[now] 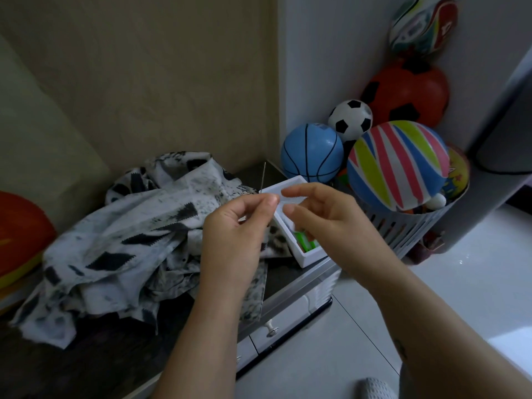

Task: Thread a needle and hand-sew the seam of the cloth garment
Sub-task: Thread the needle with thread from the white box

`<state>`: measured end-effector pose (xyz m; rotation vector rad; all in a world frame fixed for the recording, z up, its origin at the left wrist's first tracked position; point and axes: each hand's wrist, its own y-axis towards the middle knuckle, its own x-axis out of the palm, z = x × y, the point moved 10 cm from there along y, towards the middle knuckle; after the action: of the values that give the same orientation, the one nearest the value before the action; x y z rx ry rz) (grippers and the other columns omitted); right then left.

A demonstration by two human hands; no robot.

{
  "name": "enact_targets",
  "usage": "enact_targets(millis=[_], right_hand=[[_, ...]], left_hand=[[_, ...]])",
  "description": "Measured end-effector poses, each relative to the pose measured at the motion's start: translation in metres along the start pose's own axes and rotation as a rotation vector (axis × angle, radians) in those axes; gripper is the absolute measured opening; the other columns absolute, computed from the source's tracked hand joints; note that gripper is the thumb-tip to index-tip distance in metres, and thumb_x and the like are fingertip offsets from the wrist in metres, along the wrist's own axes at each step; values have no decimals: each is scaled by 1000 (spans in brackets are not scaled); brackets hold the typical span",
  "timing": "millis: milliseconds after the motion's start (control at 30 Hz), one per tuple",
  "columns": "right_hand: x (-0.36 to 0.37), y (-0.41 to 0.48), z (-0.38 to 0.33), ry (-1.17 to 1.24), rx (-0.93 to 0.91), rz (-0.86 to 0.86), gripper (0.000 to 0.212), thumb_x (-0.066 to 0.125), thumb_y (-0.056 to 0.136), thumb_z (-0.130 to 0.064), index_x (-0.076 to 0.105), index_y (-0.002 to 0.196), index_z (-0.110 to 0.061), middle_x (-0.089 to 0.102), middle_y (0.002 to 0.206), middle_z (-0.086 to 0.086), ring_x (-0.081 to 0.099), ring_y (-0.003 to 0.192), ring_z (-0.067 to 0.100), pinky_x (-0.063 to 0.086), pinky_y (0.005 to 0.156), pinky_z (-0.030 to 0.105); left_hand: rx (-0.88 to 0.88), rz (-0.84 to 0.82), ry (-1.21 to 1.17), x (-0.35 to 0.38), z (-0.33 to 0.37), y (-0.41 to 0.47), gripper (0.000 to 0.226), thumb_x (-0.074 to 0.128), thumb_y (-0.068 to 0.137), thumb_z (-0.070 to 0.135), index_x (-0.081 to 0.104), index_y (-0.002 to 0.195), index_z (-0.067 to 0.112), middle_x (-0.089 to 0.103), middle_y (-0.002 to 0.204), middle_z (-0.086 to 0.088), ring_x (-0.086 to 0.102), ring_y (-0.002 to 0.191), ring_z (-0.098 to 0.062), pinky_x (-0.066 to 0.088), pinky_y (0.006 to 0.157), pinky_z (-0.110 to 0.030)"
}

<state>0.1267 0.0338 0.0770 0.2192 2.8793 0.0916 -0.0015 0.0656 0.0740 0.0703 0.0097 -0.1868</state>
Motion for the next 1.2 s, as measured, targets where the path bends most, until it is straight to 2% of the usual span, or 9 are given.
enact_targets(millis=[100,233,400,567,633,733,900,1067,1200], right_hand=[[-6,1,-5,-23,-41,49,3,64,86,-23,67,84,-23,43,46,-7,35,42,3,32,43,12],[-14,1,-7,-25,-52,109,8,64,85,-21,66,77,-20,40,44,-6,35,38,3,32,42,11],[-32,0,1,137,-7,255,7,66,84,-23,68,77,-24,48,68,27,39,58,21,39,58,32],[-31,2,10,199,61,262,7,66,83,-26,68,76,-25,57,71,11,47,55,9,44,57,20],[-29,2,10,196,64,262,7,67,82,-28,69,76,-26,57,76,20,47,59,12,44,57,21],[-29,1,7,183,58,265,7,66,82,-28,70,76,-26,55,85,30,46,62,15,45,56,17],[-30,0,3,151,49,272,8,67,80,-29,69,73,-29,56,86,32,44,60,15,42,51,12],[-32,-2,-6,73,-23,282,14,67,83,-22,66,71,-30,63,78,18,55,68,28,49,61,18],[-37,-4,-7,-42,-36,342,13,67,83,-25,63,73,-33,66,85,-8,61,88,10,51,85,32]], left_hand=[[33,-6,72,0,3,1,10,65,88,27,72,81,30,73,82,16,65,84,5,44,66,-2],[58,-54,109,5,4,1,13,63,89,22,70,82,30,72,82,18,65,83,6,45,67,-3],[23,-121,73,13,-1,1,23,54,93,8,68,88,25,73,78,19,67,78,5,46,61,-5],[-24,-133,11,16,-6,1,22,54,94,12,56,108,29,75,84,13,70,80,-1,48,61,-11],[-62,-154,-8,19,-10,0,23,54,94,15,54,112,31,75,86,10,71,83,-3,48,63,-13],[-105,-161,-36,22,-12,-1,16,52,96,15,63,100,25,75,84,8,71,81,-4,48,61,-12],[-146,-122,-84,22,-18,-1,11,57,92,19,66,88,22,76,84,5,72,82,-9,48,65,-18],[-113,-76,-48,17,-21,2,11,63,88,23,71,82,25,74,82,6,68,82,-6,52,66,-18],[-99,-97,-34,18,-19,2,11,64,88,19,70,83,27,73,79,12,68,77,0,50,62,-11]])
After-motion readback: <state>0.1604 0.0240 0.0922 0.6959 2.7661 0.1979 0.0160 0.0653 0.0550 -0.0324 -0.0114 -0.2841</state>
